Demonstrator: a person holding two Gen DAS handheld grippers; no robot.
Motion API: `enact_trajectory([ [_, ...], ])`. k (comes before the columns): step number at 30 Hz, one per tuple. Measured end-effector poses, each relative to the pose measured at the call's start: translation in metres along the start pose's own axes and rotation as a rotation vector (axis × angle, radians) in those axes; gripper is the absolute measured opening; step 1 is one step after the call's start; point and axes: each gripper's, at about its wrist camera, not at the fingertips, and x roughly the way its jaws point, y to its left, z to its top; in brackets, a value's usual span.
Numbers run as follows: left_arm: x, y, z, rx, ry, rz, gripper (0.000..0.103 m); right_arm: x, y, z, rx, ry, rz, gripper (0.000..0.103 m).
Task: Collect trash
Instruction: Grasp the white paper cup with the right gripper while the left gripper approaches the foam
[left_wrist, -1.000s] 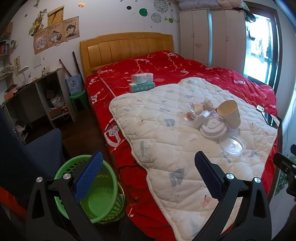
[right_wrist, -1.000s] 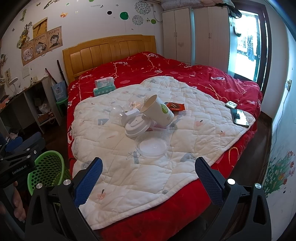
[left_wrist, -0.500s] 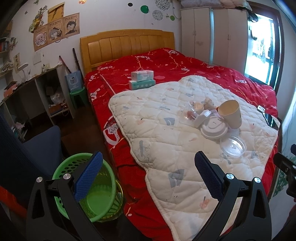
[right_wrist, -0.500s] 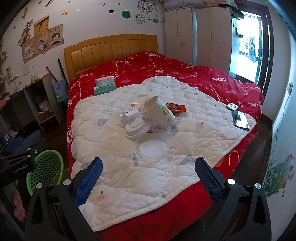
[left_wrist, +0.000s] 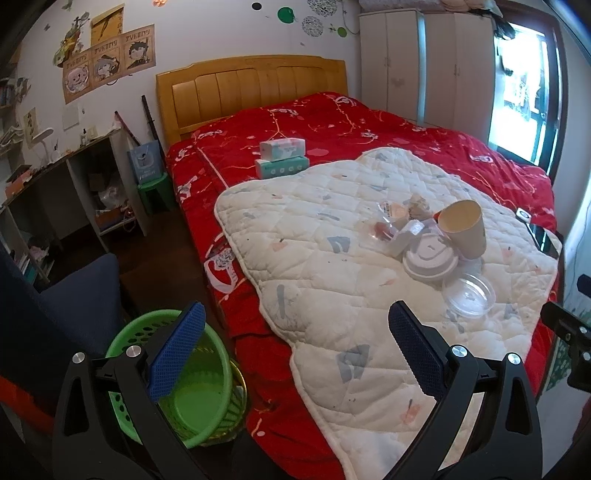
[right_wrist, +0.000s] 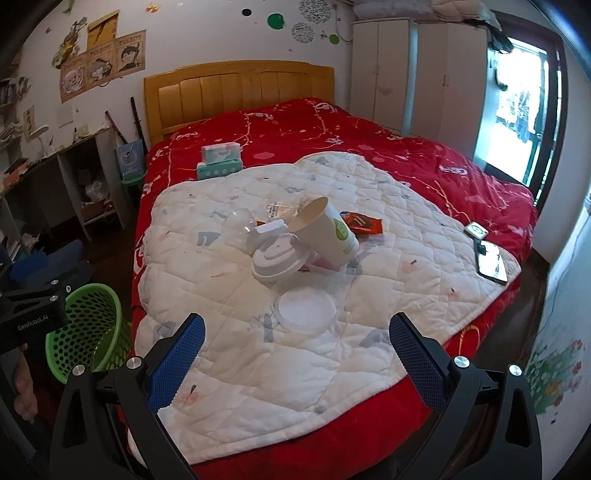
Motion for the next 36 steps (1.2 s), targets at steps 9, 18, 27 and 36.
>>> enact_trajectory([
  [9, 0.013, -0.003, 0.009, 0.035, 0.018, -0.002, 0.098, 0.036, -0.015, 0.021, -0.056, 0.033, -0.012, 0.097],
  [18, 0.031, -0.005, 0.012, 0.031, 0.036, -0.014, 0.098, 0.081, -0.024, 0.056, -0.111, 0.059, -0.014, 0.097],
  [27, 0.047, -0.009, 0.020, 0.056, 0.036, -0.042, 0.098, 0.143, -0.018, 0.078, -0.201, 0.121, -0.059, 0.096],
  [36, 0.072, -0.015, 0.032, 0.058, 0.059, -0.120, 0.096, 0.192, -0.012, 0.085, -0.290, 0.164, -0.131, 0.095],
])
